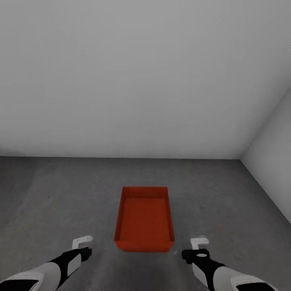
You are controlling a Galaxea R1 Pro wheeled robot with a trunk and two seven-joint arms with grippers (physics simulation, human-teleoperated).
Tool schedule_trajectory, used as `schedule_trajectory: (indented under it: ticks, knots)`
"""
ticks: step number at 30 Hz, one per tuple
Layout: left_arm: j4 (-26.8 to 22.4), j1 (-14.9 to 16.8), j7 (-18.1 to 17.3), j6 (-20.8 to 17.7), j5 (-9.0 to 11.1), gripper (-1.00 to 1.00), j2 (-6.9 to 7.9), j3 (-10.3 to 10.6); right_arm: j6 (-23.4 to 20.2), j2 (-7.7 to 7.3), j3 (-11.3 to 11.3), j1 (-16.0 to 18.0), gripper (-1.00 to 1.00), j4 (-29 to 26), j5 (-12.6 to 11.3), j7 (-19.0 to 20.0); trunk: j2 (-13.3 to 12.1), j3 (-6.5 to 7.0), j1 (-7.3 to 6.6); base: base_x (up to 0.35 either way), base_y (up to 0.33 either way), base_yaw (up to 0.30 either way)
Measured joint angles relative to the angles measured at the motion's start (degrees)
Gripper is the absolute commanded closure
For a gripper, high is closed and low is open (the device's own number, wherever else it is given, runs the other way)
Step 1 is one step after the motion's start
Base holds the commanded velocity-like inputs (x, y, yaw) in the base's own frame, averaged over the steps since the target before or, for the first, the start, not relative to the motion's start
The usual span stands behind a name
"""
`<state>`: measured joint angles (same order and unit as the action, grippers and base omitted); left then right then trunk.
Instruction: Move the two storage containers from the living room to the garage. In the garage, place one container on the floor and stack the other container on top of it (either order is fine).
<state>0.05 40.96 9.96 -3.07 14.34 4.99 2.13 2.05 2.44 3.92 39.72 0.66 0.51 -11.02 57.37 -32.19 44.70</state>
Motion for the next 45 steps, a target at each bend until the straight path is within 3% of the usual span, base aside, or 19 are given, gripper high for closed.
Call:
schedule_trajectory:
  ticks: [8,31,40,45]
  knots:
    - [0.0,0.1,0.0,-1.5,-0.1,-1.00,-0.07,0.0,-0.3,-0.03,0.0,-6.3,-1.00,1.0,0.0,0.3,0.0,0.00,0.00,-0.289,0.186,0.000]
    - [0.0,-0.5,0.1,-2.6,-0.1,-1.00,0.05,0.0,-0.2,0.07,0.0,-10.5,-1.00,1.0,0.0,0.5,0.0,0.00,-0.01,-0.281,0.182,0.000]
    - [0.0,-5.2,-0.3,-1.6,-0.2,-1.00,-0.29,0.0,0.5,0.03,0.0,-15.6,-1.00,1.0,-0.3,0.1,0.0,-0.01,-0.03,-0.035,0.026,0.000]
    - [0.0,-9.7,-0.5,-1.4,-0.3,-1.00,-0.32,0.0,1.7,0.46,-0.1,-18.5,-1.00,1.0,-0.5,0.1,0.0,0.03,-0.03,-0.003,0.002,0.000]
